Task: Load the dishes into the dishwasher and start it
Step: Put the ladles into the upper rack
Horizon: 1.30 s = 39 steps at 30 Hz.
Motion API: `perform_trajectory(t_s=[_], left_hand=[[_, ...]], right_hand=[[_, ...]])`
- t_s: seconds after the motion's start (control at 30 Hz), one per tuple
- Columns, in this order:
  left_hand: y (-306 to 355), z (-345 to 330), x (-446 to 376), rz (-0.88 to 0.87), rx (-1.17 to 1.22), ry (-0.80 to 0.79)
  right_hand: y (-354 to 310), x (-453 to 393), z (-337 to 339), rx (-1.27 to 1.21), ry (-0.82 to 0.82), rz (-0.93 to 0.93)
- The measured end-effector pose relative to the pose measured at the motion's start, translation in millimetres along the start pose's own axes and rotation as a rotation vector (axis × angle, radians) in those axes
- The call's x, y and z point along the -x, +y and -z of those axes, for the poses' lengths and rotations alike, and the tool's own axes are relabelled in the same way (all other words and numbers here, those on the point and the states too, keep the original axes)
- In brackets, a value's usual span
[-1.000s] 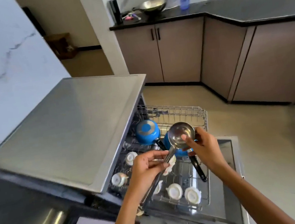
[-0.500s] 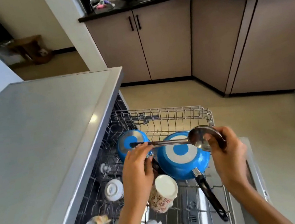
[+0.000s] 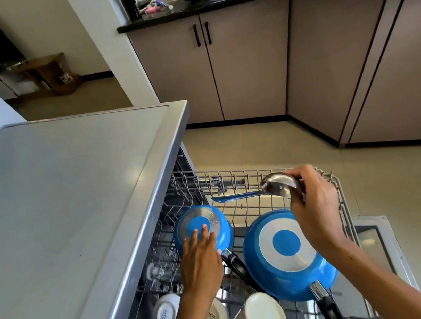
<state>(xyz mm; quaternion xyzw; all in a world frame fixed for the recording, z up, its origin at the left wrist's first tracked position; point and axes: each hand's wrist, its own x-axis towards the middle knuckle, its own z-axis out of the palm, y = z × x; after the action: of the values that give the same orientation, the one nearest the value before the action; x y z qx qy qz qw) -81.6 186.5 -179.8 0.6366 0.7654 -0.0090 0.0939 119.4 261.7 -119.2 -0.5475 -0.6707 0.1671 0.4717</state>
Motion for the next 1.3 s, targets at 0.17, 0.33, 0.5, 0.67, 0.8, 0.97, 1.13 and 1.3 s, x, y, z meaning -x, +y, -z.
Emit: perform_trajectory(t_s=[0.17,0.33,0.5,0.67,0.8,0.97,1.13,1.3], left_hand=[[-8,-9,-17,0.021,-0.002,-0.008],[-11,-13,-15,0.017,0.025,0.018],[-13,-17,-13,0.014,0.054,0.035],[-9,-19,-14,0.035,0.081,0.056],[-6,-20,-17,0.053,0.065,0.063],[-4,-19,-17,0.059,0.068,0.078],[-4,-20,-16,0.039,0.087,0.102],[-5,-29,-18,0.052,0.07,0.114]], right_hand=[[7,-22,-30,0.067,-0.108,0.023],[10,-36,-47,0.142,-0.189,0.11],[14,-46,-46,0.171,-0.221,0.154],[16,-53,-52,0.191,-0.255,0.209],[11,-70,-56,0.191,-0.261,0.298],[9,-84,-69,0.214,-0.44,0.413],[14,-79,-103,0.351,-0.634,0.428],[21,-71,-137,0.482,-0.656,0.211]])
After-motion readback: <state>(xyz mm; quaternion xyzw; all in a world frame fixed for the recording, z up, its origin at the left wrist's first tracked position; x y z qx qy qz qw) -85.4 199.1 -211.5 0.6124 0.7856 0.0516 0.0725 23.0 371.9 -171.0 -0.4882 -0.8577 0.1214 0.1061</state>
